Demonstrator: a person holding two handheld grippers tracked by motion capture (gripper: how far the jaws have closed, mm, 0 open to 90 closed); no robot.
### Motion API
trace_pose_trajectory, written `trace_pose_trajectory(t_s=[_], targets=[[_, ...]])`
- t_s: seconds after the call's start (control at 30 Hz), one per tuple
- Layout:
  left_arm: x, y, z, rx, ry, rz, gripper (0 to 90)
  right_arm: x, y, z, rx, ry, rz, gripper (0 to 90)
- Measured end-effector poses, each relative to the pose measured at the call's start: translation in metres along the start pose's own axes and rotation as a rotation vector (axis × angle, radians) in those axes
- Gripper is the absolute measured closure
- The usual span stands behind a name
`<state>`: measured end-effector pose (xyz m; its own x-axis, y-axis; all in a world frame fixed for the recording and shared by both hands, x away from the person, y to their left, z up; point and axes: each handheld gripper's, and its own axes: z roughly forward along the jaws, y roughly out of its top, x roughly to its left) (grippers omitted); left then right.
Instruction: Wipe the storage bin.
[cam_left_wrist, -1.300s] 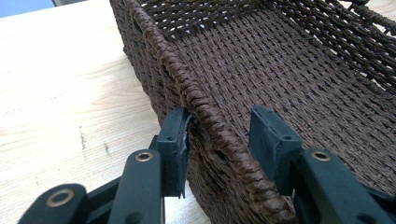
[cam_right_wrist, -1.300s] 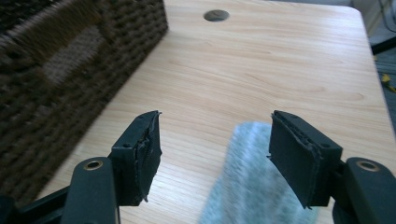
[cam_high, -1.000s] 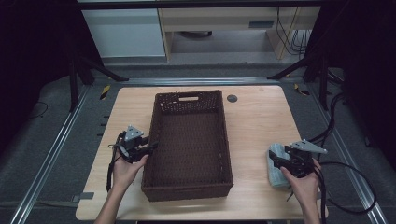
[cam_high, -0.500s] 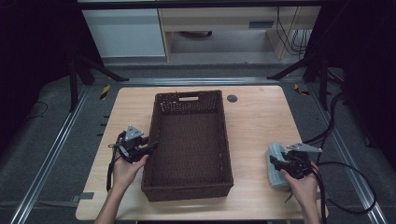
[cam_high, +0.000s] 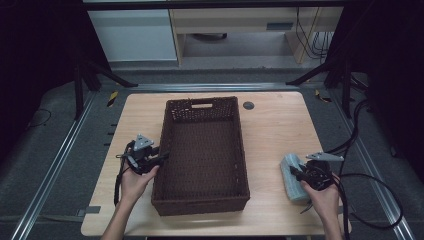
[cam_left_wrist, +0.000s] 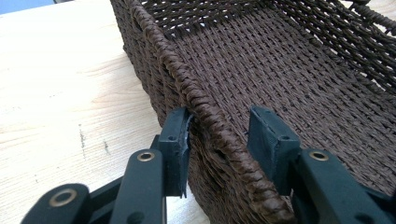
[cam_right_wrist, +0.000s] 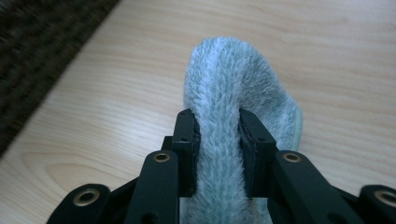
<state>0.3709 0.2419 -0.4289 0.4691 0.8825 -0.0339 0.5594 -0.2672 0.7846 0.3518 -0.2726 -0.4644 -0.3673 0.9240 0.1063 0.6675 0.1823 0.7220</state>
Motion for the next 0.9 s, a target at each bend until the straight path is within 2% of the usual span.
trace_pose_trajectory(t_s=[0.23,0.4,0.6,0.9], targets=[[0.0,0.0,0.0,-0.002,-0.011,-0.011,60.1,0.01,0.014,-0.008,-0.091,0.063,-0.005,71.9],[-0.001,0.002,0.002,-0.001,-0.01,-0.013,61.9,0.016,0.026,-0.011,-0.127,0.078,-0.017,71.9],[-0.007,0.004,0.004,0.003,-0.007,0.003,63.3,0.019,0.041,-0.01,-0.177,0.095,0.001,72.1],[-0.018,0.005,0.005,0.009,-0.004,0.022,64.0,0.027,0.059,-0.004,-0.201,0.113,-0.004,72.4]])
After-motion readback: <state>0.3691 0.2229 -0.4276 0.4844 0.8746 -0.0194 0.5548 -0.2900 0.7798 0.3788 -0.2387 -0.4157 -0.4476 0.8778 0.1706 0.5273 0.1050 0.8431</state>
